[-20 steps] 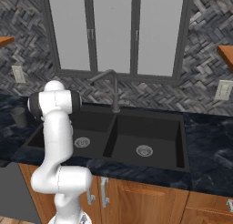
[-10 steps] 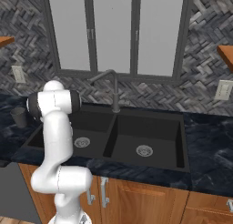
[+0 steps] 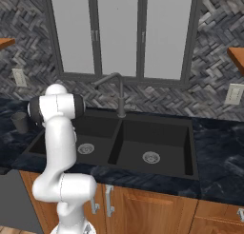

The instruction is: Move any existing items from the left basin to the right basin for drying. Then move the glass cup from the counter to the left basin of the sink for washing.

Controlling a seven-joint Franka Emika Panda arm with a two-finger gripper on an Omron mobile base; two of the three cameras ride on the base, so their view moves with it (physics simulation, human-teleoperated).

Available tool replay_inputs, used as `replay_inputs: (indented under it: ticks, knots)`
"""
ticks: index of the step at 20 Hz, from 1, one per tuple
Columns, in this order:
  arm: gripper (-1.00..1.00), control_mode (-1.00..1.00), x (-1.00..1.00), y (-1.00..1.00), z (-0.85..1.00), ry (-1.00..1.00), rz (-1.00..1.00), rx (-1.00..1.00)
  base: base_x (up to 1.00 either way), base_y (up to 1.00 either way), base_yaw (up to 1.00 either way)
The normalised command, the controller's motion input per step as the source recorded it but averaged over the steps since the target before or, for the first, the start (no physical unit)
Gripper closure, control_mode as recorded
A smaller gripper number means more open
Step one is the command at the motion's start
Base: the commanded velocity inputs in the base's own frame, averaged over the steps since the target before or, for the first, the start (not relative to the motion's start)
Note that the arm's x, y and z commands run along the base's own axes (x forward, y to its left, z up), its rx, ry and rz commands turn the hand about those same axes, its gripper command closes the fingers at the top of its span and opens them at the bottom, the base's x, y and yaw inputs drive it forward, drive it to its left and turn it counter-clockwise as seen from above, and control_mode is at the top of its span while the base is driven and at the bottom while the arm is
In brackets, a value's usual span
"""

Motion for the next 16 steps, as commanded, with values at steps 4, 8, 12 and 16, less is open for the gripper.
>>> replay_inputs:
  ticks: [4,8,12,16]
  knots:
    - [-1.00,-1.00,0.00,0.00,0.13,0.00,0.00,0.00,0.00,0.00,0.00]
    - [-1.00,-1.00,0.00,0.00,0.10,0.00,0.00,0.00,0.00,0.00,0.00]
    - [-1.00,-1.00,-0.01,-0.01,0.04,0.00,0.00,0.00,0.00,0.00,0.00]
    - [-1.00,-1.00,-0.03,-0.04,0.00,0.00,0.00,0.00,0.00,0.00,0.00]
